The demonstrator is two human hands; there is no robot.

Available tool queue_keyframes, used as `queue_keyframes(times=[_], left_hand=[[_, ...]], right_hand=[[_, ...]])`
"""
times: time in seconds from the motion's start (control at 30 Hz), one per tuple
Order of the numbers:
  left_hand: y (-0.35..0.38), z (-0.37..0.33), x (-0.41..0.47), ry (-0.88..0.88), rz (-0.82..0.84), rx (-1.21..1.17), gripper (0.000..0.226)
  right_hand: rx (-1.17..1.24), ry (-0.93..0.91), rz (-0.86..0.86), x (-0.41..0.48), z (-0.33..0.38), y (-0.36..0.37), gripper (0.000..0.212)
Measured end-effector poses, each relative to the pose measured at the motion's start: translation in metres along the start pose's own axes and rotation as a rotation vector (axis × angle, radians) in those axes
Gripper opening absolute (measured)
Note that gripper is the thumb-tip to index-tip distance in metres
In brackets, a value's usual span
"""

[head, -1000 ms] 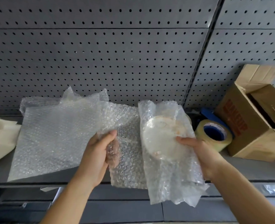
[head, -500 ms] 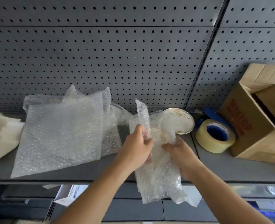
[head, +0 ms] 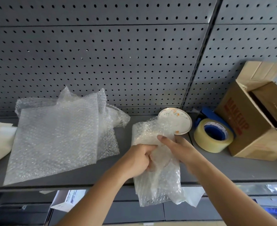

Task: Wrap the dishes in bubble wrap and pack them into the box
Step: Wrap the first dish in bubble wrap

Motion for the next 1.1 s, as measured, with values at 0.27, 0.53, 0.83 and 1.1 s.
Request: queue_keyframes(times=[0.27, 0.53, 0.83, 1.1], left_hand=[[-0.004, 0.006, -0.008, 0.187, 0.000, -0.078, 0.045], [-0.022, 0.022, -0.010, 0.073, -0.627, -0.161, 0.048], [-0.029, 0.008, -0.001, -0.086, -0.216, -0.675, 0.021], [-0.035, 0.019, 0.014, -0.149, -0.179, -0.661, 0.028]], right_hand=[[-0.048, -0.041, -0.022, 0.023, -0.002, 0.003, 0.020], [0.330, -0.017, 0.086, 0.009, -0.010, -0.009, 0.036], [0.306, 0.028, 0.253, 0.002, -0.002, -0.012, 0.040], [0.190, 0.020, 0.209, 0.025, 0.001, -0.019, 0.029]])
Point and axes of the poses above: each hand's wrist, its own x-axis towards the middle knuckle, its own y-axis out of the palm, z = x × y, the point moved 2 cm from there along x, towards the middle knuckle, and after that the axes turned 4 degrees about y, right-handed, at the moved point
